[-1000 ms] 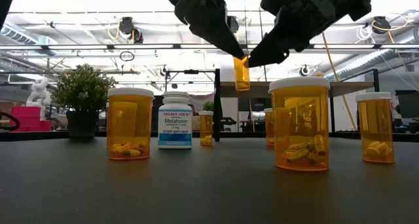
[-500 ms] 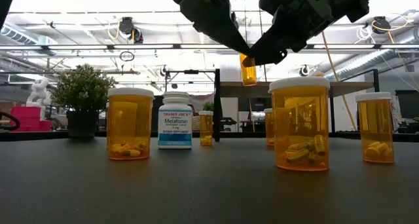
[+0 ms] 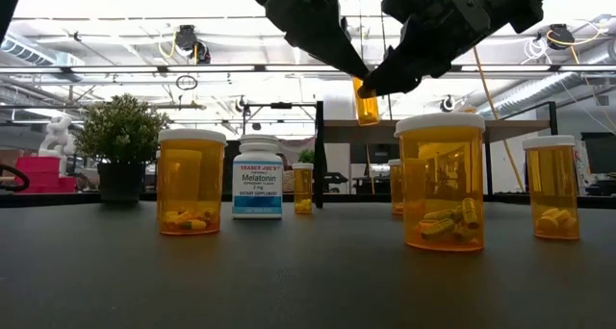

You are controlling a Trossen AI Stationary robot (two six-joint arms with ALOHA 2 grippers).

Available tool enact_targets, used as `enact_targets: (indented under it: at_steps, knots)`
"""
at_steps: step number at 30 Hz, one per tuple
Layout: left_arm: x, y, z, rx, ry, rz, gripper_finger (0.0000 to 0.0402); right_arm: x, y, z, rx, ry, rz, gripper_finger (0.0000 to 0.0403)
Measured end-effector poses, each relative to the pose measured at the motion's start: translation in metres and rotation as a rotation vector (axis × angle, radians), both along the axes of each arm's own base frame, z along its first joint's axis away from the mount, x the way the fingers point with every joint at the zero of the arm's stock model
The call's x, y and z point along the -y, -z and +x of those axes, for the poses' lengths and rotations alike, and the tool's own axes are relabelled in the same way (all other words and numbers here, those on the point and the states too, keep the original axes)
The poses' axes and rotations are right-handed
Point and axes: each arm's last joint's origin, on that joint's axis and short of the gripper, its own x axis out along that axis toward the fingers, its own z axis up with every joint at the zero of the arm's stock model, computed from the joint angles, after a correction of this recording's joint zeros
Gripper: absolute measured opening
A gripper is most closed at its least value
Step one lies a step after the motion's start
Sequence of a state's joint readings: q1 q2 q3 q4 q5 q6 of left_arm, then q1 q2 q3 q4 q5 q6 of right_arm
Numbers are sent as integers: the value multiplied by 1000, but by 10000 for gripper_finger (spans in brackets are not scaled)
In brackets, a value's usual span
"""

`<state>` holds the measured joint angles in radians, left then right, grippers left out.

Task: Pick and place medicine bottles onto shelf by color
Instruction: Put the small orange pill bottle on the shelf

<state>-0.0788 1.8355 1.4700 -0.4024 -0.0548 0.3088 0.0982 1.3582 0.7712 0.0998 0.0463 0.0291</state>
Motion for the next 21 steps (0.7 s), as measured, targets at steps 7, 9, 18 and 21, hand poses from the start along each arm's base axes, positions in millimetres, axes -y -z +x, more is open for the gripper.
enact_targets:
  at_steps: [7,9,18,21]
  knots:
    - [1,-1,1,10,-4,-7,127,0,0,0,1,-7,-13,118]
    - [2,-1,1,10,-8,-10,129,0,0,0,1,-8,-14,113]
    - [8,-1,0,11,-19,-30,209,0,-2,-1,5,-13,-23,109]
    - [10,-1,-1,12,-50,9,242,0,-4,-2,8,-12,-26,108]
